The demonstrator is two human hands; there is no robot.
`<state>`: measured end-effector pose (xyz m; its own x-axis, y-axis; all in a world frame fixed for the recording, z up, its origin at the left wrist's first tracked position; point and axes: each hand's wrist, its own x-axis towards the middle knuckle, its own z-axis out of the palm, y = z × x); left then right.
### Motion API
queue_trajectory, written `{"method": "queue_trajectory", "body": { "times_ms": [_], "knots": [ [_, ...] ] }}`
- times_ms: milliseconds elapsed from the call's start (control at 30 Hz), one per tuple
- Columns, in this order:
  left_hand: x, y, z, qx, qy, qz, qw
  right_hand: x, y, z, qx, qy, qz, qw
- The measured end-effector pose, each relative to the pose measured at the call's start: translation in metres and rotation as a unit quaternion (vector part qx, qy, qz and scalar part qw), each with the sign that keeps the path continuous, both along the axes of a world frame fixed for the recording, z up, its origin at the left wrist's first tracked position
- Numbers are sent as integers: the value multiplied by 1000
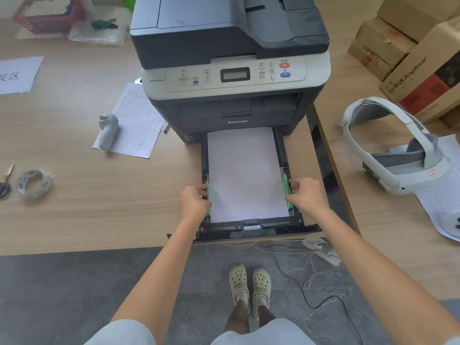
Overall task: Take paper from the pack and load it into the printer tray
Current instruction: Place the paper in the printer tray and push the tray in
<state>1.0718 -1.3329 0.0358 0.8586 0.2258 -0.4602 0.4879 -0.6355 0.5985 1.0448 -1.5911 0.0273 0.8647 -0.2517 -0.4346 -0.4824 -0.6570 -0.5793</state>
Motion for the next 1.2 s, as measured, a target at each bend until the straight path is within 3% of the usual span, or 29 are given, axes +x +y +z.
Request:
{"method": "queue_trajectory", "body": {
  "times_ms": [133, 233, 400, 633, 1000, 1200],
  "knots": [
    [-11, 31, 16, -69, -37, -39, 996, -10, -25, 11, -9, -19, 12, 1000],
    [-31, 61, 16, -72, -90, -41, 992, -33, -47, 14, -21, -55, 13, 998],
    [-94, 91, 6, -47, -114, 13, 992, -91, -65, 6, 50, -59, -62, 995],
    [-152, 70, -17, -173, -75, 134, 973, -146, -30, -11, 129, -42, -114, 984],
    [-137, 35, -25, -168, -119, 276, 939, -138, 9, -22, 88, -91, -216, 968],
    [-128, 38, -23, -168, -119, 276, 939, -129, 12, -16, 67, -111, -236, 963]
  ]
}}
